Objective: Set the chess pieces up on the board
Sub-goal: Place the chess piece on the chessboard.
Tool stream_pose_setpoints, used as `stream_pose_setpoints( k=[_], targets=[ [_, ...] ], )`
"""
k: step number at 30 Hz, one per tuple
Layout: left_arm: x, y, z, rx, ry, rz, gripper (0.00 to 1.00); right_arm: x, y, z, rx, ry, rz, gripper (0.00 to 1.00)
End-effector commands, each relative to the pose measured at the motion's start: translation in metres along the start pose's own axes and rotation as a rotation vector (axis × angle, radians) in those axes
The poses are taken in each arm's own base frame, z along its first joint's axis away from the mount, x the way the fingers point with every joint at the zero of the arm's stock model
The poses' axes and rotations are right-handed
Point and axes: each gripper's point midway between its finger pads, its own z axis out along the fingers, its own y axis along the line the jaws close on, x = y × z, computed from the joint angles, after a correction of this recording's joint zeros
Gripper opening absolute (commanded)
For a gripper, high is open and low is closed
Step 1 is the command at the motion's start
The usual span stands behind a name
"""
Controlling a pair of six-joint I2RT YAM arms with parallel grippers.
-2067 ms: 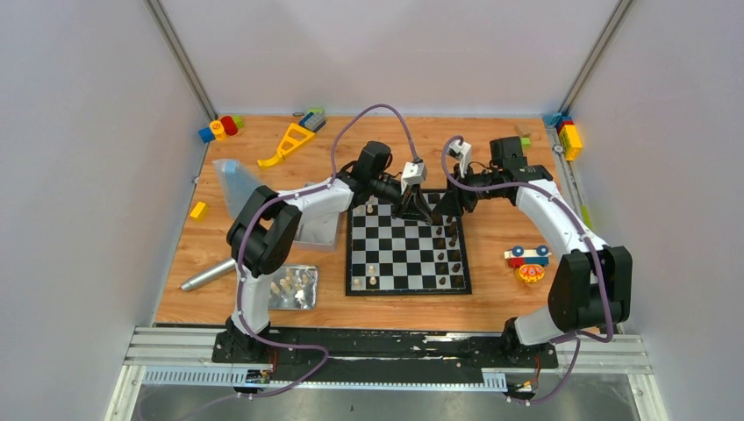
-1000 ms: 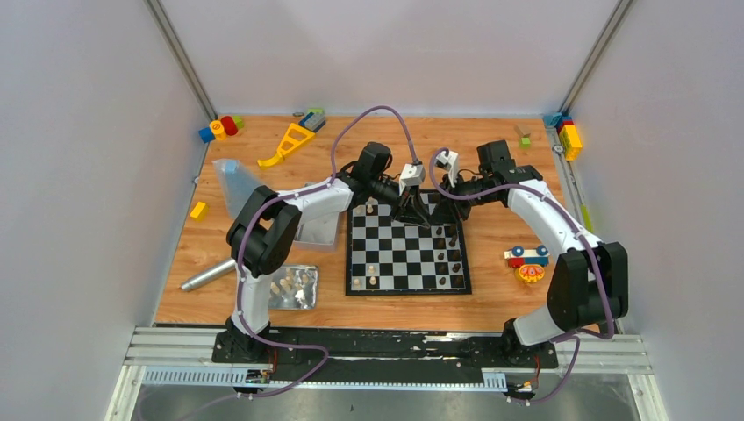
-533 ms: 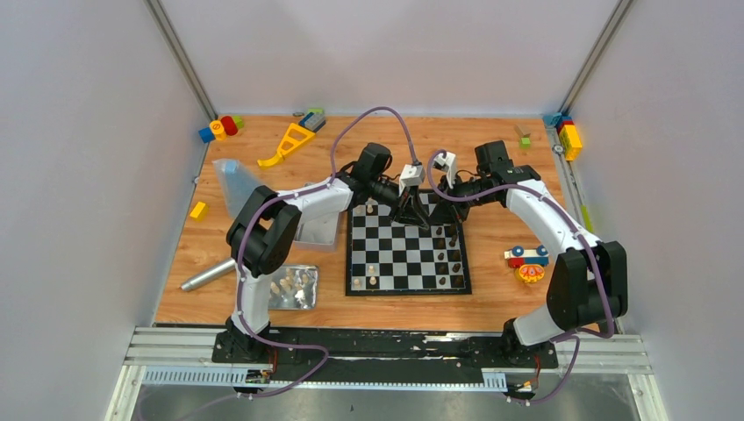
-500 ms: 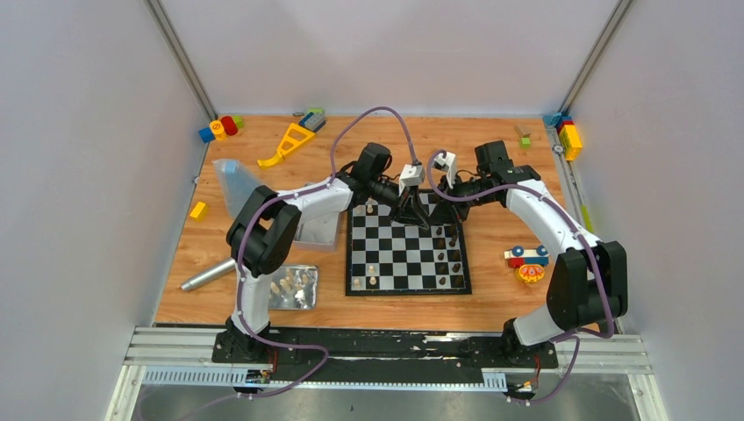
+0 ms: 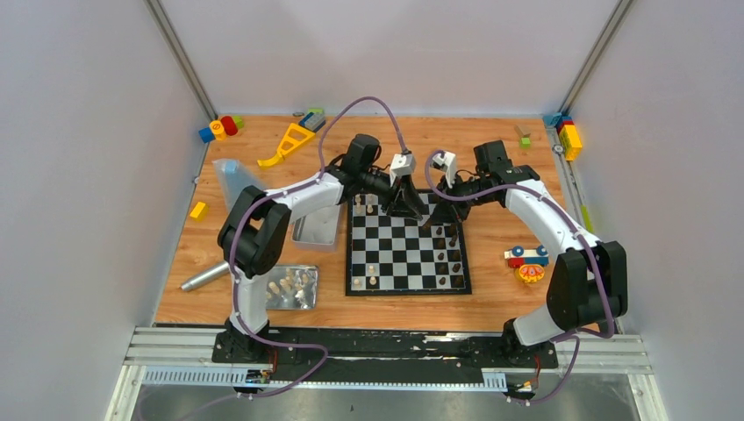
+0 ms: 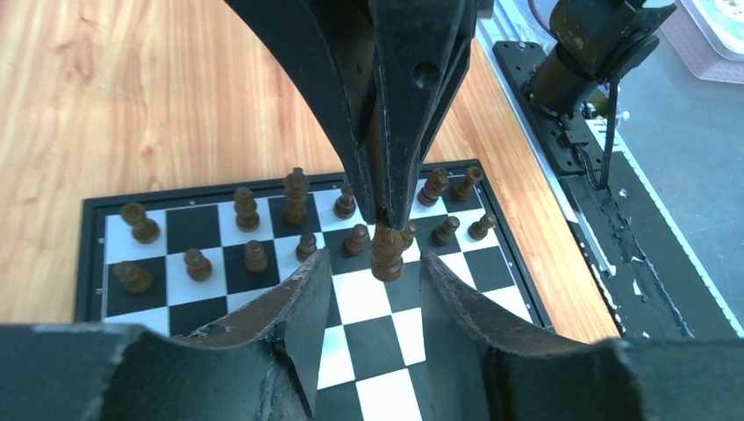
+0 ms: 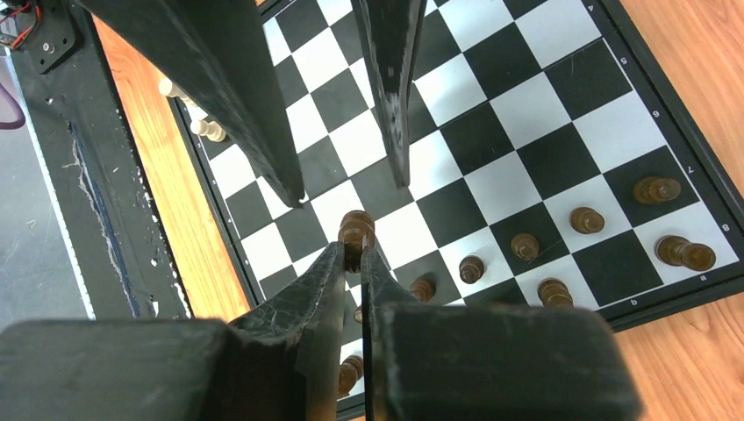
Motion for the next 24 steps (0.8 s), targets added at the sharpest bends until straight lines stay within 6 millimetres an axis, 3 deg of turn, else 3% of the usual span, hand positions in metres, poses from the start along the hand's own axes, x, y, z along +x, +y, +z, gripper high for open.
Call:
stream_pose_setpoints(
  k=[1,7,15,24],
  targets=[
    [-0.04,-0.006,-0.015,-0.023,-0.038,0.134,0.51,-0.028,-0.005,-0.008,0.044,-0.06,-0.047,0.0],
    [-0.039,-0.002,-0.04,-0.089,-0.028,0.134,0.53,-0.038,-0.032,-0.017,0.196,-0.045,-0.043,0.0],
    [-0.034,0.0,-0.081,-0.24,0.06,0.122,0.54,-0.027,-0.087,-0.03,0.456,0.072,-0.011,0.0],
    [-0.022,-0.022,-0.101,-0.291,0.134,0.108,0.56,-0.011,-0.117,-0.02,0.521,0.154,0.045,0.0]
  ],
)
